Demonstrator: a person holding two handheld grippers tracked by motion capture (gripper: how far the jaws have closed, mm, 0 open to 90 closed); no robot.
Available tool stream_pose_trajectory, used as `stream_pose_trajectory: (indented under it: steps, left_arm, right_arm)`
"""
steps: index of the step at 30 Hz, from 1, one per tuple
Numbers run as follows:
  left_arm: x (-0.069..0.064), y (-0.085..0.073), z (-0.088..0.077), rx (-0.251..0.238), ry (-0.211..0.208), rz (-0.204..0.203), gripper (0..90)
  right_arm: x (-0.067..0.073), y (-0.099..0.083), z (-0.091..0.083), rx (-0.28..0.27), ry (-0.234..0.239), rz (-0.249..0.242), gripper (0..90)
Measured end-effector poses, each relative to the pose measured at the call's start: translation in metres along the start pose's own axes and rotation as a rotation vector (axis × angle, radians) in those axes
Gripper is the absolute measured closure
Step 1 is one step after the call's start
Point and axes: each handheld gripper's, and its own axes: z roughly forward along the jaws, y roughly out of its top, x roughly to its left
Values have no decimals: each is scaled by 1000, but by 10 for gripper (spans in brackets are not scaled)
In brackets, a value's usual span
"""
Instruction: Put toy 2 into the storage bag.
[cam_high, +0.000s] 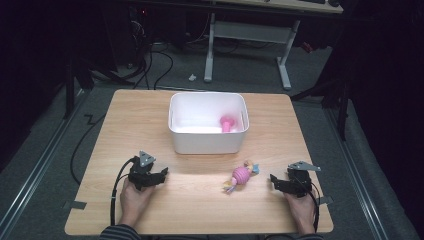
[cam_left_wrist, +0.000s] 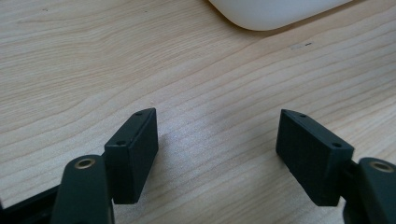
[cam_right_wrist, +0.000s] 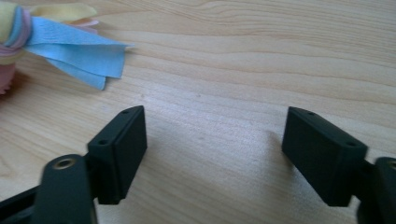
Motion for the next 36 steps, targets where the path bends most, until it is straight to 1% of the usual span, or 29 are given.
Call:
stream_pose_trajectory:
  steps: [1,2,5,11,14,15,16,17,20,22,24,25,26,27,28,29,32,34,35,36]
  left_arm:
    - [0,0,0,1,0,1,298]
    - [0,0,0,1,0,1,297]
    - [0,0,0,2,1,0,291]
    - [0,0,0,3,3,-1,287]
    - [0,0,0,2,3,-2,287]
    - [0,0,0,3,4,-2,287]
    - [0,0,0,3,4,-2,287]
    - [0,0,0,2,4,-2,287]
    - [0,0,0,3,4,-2,286]
    - [0,0,0,3,4,-2,286]
    - [0,0,0,3,4,-2,286]
    - [0,0,0,3,4,-2,286]
    - [0,0,0,3,4,-2,286]
    - [0,0,0,3,4,-2,286]
    - [0,0,0,3,4,-2,286]
    - [0,0,0,3,4,-2,286]
    - [0,0,0,2,3,-2,285]
    - [0,0,0,3,3,-2,285]
    - [0,0,0,2,3,-2,285]
    - [0,0,0,3,3,-2,284]
  right_arm:
    - [0,0,-2,-6,7,10,271]
    - [0,0,-2,-6,7,10,271]
    - [1,1,-10,-22,20,16,299]
    - [6,1,-21,-23,39,10,326]
    - [9,2,-26,-29,42,12,329]
    - [12,2,-30,-38,46,5,330]
    - [12,2,-30,-38,46,5,330]
    - [15,3,-34,-41,52,-10,330]
    - [20,3,-36,-36,59,-24,330]
    - [26,5,-40,-33,71,-48,330]
    - [28,5,-42,-34,75,-50,329]
    - [33,7,-44,-40,85,-70,328]
    - [33,7,-44,-40,85,-70,328]
    - [39,9,-47,-45,94,-92,326]
    - [39,9,-47,-45,94,-92,326]
    - [44,12,-48,-46,107,-114,320]
    - [52,17,-49,-46,123,-143,312]
    - [57,20,-48,-48,135,-155,308]
    - [57,20,-48,-48,135,-155,308]
    - [62,23,-48,-46,151,-161,304]
